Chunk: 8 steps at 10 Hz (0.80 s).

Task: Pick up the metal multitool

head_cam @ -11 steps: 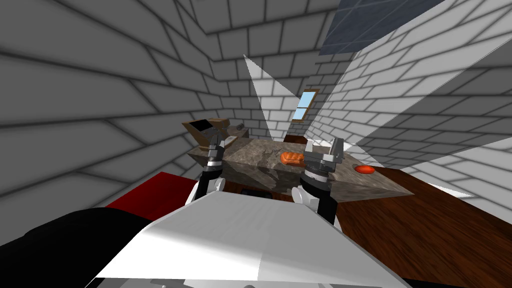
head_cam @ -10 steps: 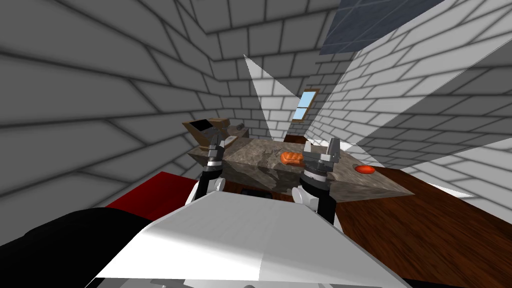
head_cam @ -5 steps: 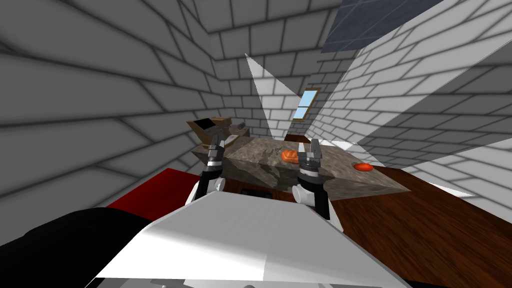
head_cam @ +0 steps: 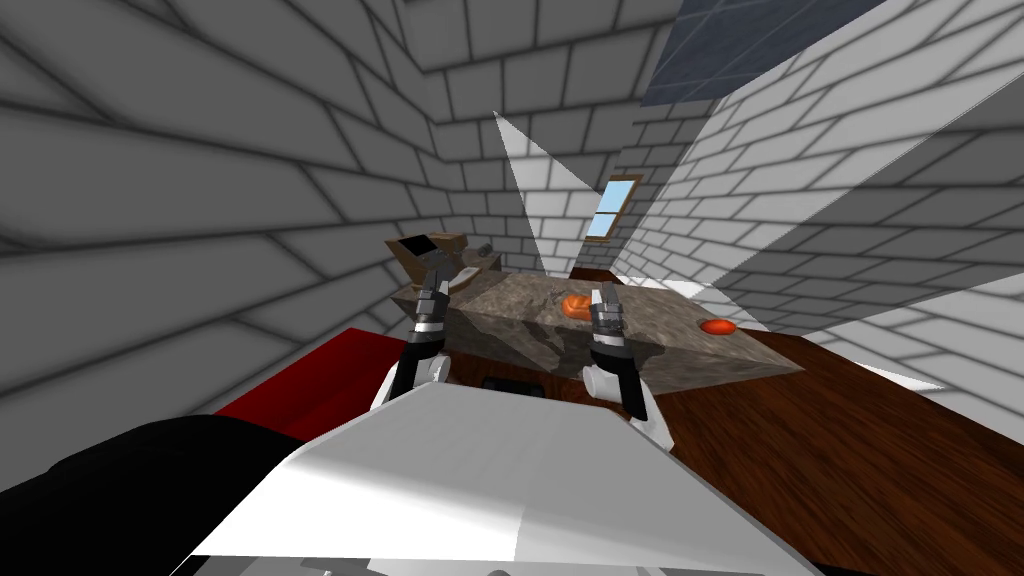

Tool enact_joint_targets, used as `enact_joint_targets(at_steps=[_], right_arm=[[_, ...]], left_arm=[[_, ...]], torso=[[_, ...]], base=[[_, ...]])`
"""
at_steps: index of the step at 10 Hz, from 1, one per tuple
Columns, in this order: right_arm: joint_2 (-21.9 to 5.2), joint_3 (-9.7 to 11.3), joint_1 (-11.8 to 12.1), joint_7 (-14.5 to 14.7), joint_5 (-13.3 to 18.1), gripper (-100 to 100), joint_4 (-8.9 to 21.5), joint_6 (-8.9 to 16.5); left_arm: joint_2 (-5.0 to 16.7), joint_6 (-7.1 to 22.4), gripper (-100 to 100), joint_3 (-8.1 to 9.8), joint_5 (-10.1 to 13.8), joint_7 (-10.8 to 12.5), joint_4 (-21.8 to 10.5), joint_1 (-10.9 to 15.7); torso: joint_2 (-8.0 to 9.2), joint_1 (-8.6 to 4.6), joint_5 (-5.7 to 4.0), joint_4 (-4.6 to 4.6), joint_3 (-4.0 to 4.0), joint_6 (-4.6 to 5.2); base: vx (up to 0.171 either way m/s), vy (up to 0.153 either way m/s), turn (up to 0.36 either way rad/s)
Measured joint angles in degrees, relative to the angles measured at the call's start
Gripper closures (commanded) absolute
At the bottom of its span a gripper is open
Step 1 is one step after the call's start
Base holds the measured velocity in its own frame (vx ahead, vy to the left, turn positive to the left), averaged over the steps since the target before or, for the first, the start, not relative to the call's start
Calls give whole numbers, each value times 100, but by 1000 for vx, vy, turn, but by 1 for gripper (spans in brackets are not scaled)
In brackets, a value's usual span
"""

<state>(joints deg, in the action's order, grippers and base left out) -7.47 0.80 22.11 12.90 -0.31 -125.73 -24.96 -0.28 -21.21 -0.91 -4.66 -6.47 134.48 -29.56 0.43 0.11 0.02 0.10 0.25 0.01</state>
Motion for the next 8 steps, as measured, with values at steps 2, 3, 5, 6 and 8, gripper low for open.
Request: enact_joint_targets(at_steps=[2,3,5,6,8], right_arm=[[-60,-125,-163,206,111,-100,317,125],[-58,-133,-215,334,201,-100,469,204],[-126,-205,-457,568,368,-100,781,476],[-169,-227,-546,683,461,-100,1009,527],[-285,-259,-703,888,664,-100,1357,740]], left_arm=[[0,0,0,0,0,0,0,0],[0,0,0,0,0,0,0,0],[0,0,0,0,0,0,0,-1],[0,0,0,0,0,0,0,-1],[0,0,0,0,0,0,0,-1]], torso=[[-6,-3,0,-1,-3,-1],[-10,-1,0,-2,-6,0],[-20,3,1,-4,-11,-1],[-28,5,1,-6,-16,-1],[-44,10,3,-9,-25,-1]], base=[[-91,27,21],[-77,37,25],[-49,44,36],[-19,59,38],[15,64,38]])
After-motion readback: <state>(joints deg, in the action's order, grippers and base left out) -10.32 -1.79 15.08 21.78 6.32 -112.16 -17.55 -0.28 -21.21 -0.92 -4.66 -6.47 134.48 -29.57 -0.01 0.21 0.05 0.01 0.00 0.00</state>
